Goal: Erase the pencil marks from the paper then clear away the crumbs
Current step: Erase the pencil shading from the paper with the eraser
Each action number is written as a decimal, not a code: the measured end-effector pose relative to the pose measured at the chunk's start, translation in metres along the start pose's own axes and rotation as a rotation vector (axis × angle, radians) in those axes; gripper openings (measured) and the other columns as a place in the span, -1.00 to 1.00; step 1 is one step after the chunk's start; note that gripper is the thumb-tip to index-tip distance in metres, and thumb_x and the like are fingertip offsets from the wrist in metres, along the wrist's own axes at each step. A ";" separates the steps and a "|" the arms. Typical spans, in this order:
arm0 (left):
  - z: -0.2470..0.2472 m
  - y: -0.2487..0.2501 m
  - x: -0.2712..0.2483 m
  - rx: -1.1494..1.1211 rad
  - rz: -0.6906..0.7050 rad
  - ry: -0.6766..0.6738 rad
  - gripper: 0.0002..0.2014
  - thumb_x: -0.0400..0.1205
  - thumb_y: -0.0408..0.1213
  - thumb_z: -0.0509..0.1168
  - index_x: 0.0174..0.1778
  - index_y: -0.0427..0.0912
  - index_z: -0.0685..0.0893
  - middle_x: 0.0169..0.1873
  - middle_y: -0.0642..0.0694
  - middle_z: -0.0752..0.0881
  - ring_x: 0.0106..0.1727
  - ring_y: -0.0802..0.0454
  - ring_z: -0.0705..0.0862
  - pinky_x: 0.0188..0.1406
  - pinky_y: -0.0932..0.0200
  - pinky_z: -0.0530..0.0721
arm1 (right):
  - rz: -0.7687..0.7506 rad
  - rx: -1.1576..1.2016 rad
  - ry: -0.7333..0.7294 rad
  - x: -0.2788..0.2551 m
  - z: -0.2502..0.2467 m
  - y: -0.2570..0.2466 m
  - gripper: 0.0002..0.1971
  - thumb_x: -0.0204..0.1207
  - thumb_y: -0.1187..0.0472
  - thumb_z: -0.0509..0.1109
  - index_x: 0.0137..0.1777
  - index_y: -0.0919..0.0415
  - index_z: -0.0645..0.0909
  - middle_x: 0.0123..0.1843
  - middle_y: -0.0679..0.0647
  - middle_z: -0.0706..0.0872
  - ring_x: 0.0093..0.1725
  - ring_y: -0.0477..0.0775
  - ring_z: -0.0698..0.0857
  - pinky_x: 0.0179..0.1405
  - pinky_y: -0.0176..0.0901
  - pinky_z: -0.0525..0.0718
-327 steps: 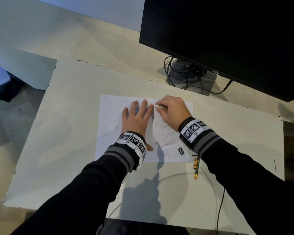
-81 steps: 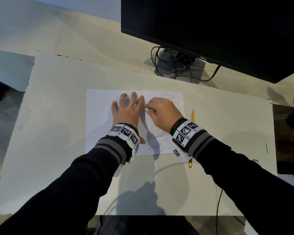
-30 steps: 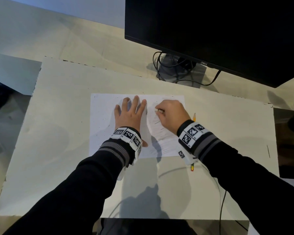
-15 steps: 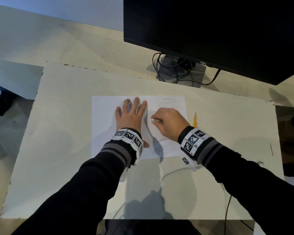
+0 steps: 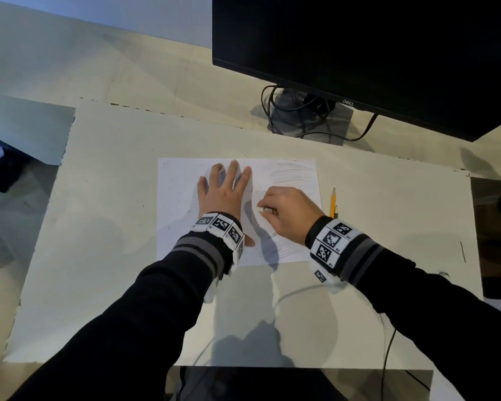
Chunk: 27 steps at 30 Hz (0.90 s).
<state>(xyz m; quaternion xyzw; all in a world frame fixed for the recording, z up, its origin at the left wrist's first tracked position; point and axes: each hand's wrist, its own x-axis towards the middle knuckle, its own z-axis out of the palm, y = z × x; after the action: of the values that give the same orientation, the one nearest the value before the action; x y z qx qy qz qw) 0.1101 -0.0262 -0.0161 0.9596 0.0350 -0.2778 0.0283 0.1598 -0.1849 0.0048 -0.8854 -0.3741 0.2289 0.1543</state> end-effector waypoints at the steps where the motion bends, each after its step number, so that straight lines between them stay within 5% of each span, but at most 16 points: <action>1: 0.000 0.000 0.000 0.001 -0.001 -0.001 0.54 0.09 0.47 0.55 0.68 0.02 -0.42 0.70 -0.09 -0.28 0.70 -0.30 -0.19 0.65 -0.31 0.03 | 0.012 -0.008 -0.012 0.001 -0.003 0.002 -0.83 0.60 0.22 0.40 0.09 0.22 0.79 -0.03 0.07 0.75 -0.04 0.09 0.69 0.03 0.02 0.71; 5: 0.000 -0.001 0.000 -0.012 -0.003 -0.002 0.55 0.07 0.44 0.58 0.69 0.02 -0.39 0.70 -0.09 -0.27 0.70 -0.30 -0.19 0.65 -0.33 0.03 | 0.140 -0.029 0.137 0.009 -0.013 0.016 -0.84 0.59 0.22 0.42 0.06 0.22 0.80 -0.06 0.06 0.75 -0.06 0.07 0.68 0.03 0.03 0.71; 9: 0.000 0.000 -0.001 -0.008 -0.001 -0.001 0.53 0.09 0.45 0.56 0.68 0.02 -0.41 0.70 -0.09 -0.28 0.70 -0.30 -0.19 0.65 -0.32 0.02 | 0.026 -0.029 -0.007 0.000 -0.004 0.004 -0.83 0.61 0.22 0.39 0.07 0.22 0.79 -0.04 0.06 0.74 -0.05 0.08 0.68 0.01 0.02 0.71; 13: -0.001 -0.001 0.000 -0.018 0.000 -0.008 0.54 0.08 0.44 0.57 0.69 0.02 -0.40 0.70 -0.09 -0.28 0.70 -0.30 -0.20 0.65 -0.33 0.01 | 0.121 -0.054 0.101 0.005 -0.009 0.013 -0.82 0.62 0.21 0.38 0.09 0.23 0.78 -0.02 0.06 0.73 -0.03 0.08 0.68 0.05 0.00 0.70; 17: -0.001 0.000 0.000 -0.006 -0.002 -0.013 0.55 0.08 0.44 0.57 0.68 0.02 -0.41 0.70 -0.09 -0.29 0.70 -0.30 -0.20 0.65 -0.32 0.01 | -0.024 -0.061 -0.011 -0.008 0.005 0.000 -0.84 0.60 0.27 0.38 0.05 0.27 0.78 -0.06 0.11 0.72 -0.10 0.15 0.69 -0.06 0.05 0.71; 22: -0.002 -0.002 -0.001 -0.009 0.001 -0.016 0.54 0.10 0.43 0.58 0.68 0.02 -0.42 0.70 -0.09 -0.30 0.70 -0.30 -0.22 0.66 -0.32 -0.01 | 0.121 -0.029 0.134 -0.004 -0.004 0.011 -0.83 0.60 0.26 0.40 0.10 0.27 0.78 -0.04 0.09 0.73 -0.04 0.13 0.68 0.00 -0.01 0.69; 27: 0.000 -0.002 0.000 -0.006 0.005 -0.002 0.55 0.09 0.45 0.56 0.68 0.02 -0.42 0.70 -0.09 -0.29 0.70 -0.30 -0.20 0.66 -0.31 0.01 | 0.028 -0.008 0.024 -0.012 0.003 -0.001 -0.83 0.61 0.26 0.40 0.11 0.27 0.77 -0.05 0.09 0.73 -0.07 0.08 0.67 0.01 0.00 0.71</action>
<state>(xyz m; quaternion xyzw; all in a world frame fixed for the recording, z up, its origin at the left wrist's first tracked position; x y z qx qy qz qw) 0.1101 -0.0240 -0.0162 0.9593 0.0336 -0.2784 0.0318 0.1499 -0.1930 0.0060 -0.8938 -0.3605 0.2191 0.1520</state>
